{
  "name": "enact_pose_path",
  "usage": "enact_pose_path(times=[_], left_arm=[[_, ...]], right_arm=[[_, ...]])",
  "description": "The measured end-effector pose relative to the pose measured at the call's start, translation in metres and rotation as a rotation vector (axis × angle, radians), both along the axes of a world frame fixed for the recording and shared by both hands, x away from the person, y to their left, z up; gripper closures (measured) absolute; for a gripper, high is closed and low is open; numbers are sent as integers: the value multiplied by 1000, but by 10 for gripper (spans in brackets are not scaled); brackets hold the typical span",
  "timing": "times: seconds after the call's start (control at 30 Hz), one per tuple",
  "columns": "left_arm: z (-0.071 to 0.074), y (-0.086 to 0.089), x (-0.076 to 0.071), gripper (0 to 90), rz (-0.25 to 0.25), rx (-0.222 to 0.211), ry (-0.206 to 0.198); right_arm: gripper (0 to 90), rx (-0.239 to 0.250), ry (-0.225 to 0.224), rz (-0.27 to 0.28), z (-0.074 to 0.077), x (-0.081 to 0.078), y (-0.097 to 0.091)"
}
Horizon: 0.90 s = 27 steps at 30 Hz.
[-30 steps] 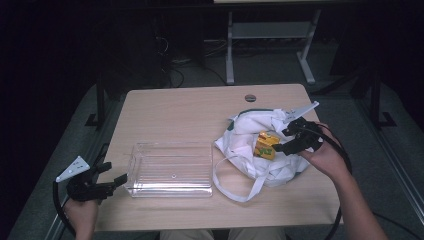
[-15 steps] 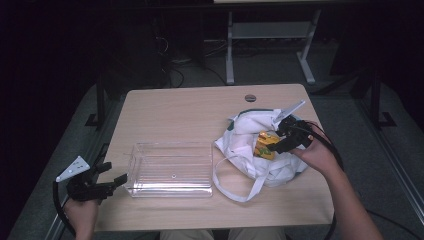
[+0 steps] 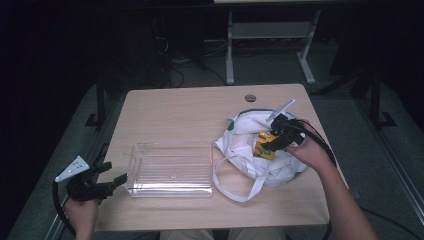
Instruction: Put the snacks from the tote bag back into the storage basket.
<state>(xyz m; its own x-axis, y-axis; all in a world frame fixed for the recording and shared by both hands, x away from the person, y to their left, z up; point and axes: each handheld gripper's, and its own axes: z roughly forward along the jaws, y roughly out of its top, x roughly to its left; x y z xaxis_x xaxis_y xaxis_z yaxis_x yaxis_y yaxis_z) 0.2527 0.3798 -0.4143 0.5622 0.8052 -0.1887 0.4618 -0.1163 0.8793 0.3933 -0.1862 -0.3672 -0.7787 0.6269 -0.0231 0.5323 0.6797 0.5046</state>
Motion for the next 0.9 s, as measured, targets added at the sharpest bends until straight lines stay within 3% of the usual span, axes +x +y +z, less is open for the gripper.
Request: enact_pose_path(times=[0.4, 0.9], left_arm=[[0, 1, 0, 128, 7, -9, -4], [0, 2, -1, 128, 12, -4, -3]], right_arm=[[442, -22, 2, 21, -4, 5, 4], [449, -35, 11, 42, -4, 7, 6]])
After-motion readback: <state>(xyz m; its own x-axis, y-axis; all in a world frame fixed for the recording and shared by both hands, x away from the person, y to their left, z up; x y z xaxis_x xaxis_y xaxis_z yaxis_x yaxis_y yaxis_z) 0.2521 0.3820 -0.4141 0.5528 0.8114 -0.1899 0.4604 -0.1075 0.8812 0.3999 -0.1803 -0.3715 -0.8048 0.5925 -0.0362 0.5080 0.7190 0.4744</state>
